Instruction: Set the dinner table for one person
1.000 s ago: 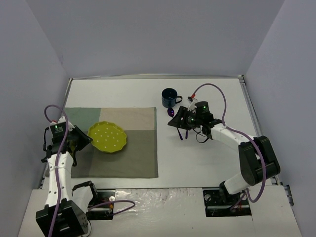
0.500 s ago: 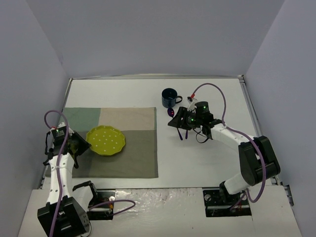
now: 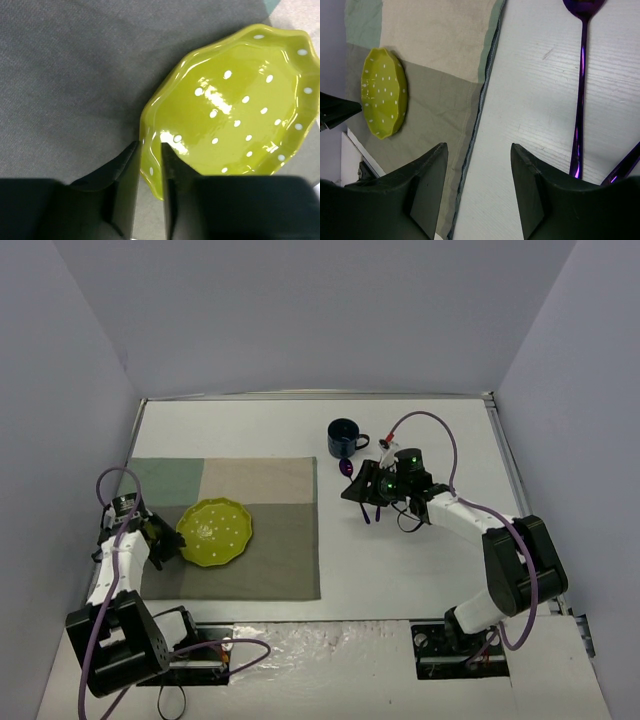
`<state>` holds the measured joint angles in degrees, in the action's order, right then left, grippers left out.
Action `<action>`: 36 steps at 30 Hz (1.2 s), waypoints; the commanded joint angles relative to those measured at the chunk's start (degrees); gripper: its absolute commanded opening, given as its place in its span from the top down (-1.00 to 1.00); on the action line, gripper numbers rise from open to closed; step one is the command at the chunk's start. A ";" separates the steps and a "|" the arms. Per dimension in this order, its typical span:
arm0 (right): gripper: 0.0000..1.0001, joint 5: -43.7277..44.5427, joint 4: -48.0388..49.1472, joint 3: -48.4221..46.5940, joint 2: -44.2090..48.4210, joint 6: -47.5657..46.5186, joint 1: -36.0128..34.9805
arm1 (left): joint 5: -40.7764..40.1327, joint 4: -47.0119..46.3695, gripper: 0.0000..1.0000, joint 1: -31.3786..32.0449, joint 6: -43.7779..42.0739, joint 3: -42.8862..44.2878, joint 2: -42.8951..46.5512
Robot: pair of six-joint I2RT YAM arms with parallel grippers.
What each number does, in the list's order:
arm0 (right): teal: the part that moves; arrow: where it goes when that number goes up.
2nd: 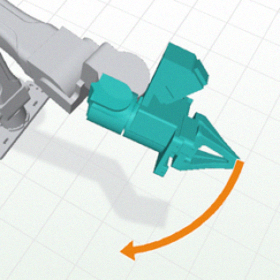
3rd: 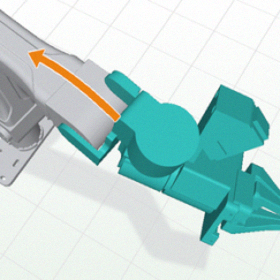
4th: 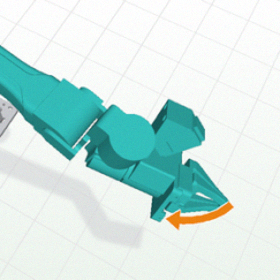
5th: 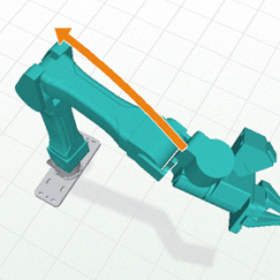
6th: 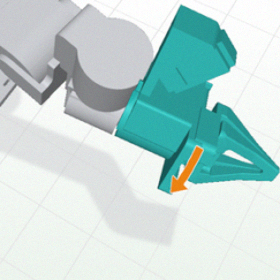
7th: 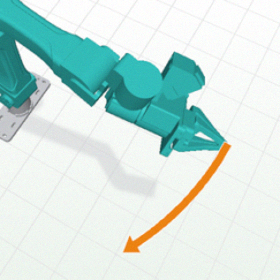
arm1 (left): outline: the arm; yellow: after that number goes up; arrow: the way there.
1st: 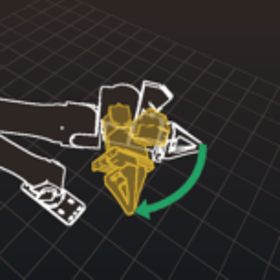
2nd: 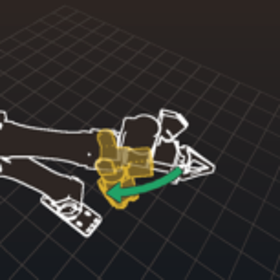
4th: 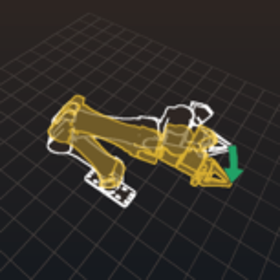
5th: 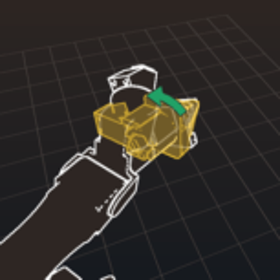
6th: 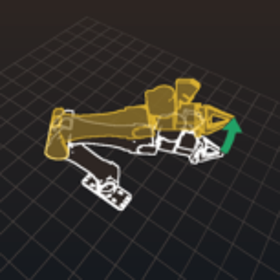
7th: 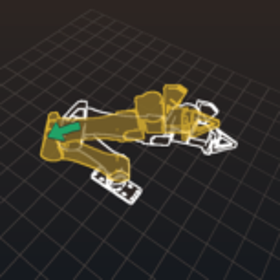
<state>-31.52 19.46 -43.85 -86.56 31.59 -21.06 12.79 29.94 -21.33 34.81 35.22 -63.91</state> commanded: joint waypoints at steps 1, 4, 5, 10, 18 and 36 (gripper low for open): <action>0.00 0.98 2.14 -0.31 3.24 -1.29 0.14 | -1.77 -1.52 0.38 -0.29 1.91 3.98 -0.93; -0.03 3.21 0.29 -1.51 4.11 -2.46 0.08 | -2.65 0.34 -0.02 -0.29 1.87 5.51 -0.07; -0.06 4.40 -0.66 -2.09 4.39 -3.05 0.05 | -2.98 1.06 -0.18 -0.29 1.70 6.15 0.40; -0.23 11.66 -6.24 -7.61 5.73 -8.00 -0.48 | -4.34 4.78 -0.71 -0.21 -0.90 12.21 4.32; -0.99 24.39 -11.77 -19.89 0.85 -20.29 -1.73 | -5.46 5.25 -0.94 5.03 -10.37 20.54 6.41; -0.63 4.53 -17.97 -41.46 -20.35 -58.47 5.79 | -11.99 -0.44 -0.94 19.49 -20.27 18.62 8.62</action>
<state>-18.53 4.46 -78.19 -104.10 -16.20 -18.15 2.47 33.04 -1.63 15.34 54.45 -58.02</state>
